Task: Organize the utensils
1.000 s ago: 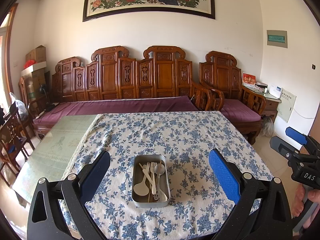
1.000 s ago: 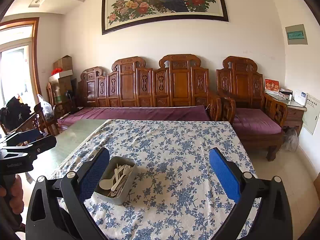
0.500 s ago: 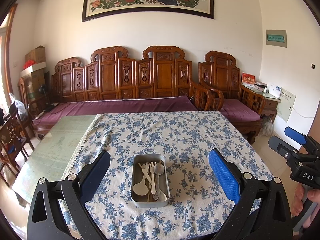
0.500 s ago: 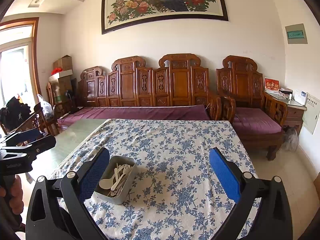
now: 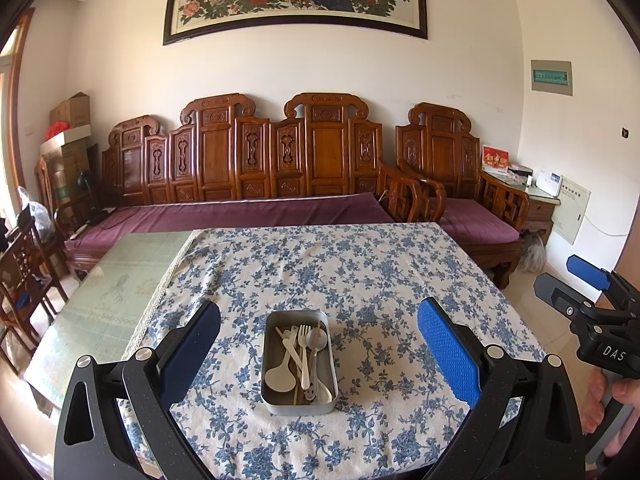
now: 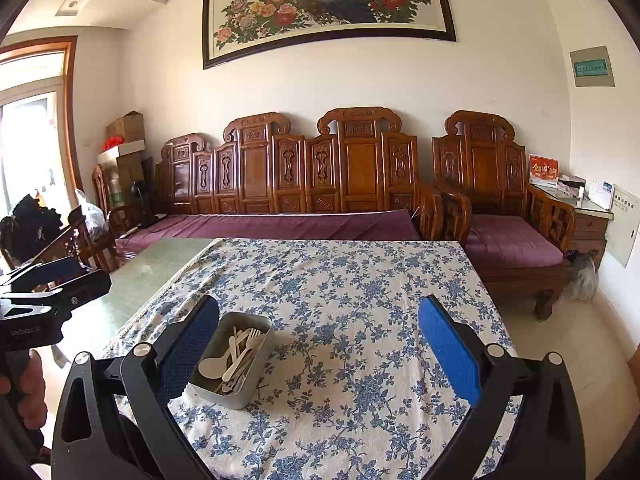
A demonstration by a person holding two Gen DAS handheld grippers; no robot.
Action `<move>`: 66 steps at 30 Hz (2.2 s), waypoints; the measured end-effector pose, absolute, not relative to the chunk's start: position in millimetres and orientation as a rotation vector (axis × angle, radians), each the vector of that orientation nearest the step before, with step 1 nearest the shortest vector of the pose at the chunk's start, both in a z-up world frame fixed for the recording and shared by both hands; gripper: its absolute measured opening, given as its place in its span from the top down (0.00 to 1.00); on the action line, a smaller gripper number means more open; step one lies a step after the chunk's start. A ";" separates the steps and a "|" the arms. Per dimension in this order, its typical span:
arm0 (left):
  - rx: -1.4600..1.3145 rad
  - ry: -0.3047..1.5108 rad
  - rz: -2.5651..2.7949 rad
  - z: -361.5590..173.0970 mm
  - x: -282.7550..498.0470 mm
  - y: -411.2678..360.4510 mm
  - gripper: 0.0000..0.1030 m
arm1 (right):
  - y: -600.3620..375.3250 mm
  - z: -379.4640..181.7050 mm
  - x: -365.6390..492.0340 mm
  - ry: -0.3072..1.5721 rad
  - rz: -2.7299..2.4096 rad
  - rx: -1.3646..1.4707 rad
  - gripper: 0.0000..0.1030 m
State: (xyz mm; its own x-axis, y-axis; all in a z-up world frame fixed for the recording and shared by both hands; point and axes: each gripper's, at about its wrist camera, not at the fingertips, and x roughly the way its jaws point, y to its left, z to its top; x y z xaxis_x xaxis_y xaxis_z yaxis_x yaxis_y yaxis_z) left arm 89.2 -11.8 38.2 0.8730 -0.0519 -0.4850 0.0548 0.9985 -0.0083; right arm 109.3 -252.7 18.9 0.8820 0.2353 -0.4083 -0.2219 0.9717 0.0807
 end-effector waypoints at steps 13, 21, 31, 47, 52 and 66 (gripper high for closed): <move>0.006 0.508 -0.062 39.2 89.6 -12.4 0.08 | -252.8 19.0 109.3 0.428 0.238 0.032 0.02; 0.006 0.511 -0.067 39.8 90.2 -12.4 0.08 | -253.1 18.8 109.5 0.429 0.238 0.033 0.02; 0.006 0.512 -0.069 39.8 90.7 -12.4 0.08 | -253.3 18.0 109.6 0.430 0.239 0.032 0.02; 0.005 0.513 -0.080 36.4 89.3 -11.2 0.08 | -249.4 17.7 109.7 0.428 0.234 0.035 0.02; 0.004 0.512 -0.082 36.5 89.6 -11.7 0.08 | -249.8 18.1 109.8 0.427 0.234 0.034 0.02; 0.004 0.516 -0.077 36.3 89.6 -14.2 0.08 | -248.2 18.8 109.1 0.427 0.233 0.037 0.02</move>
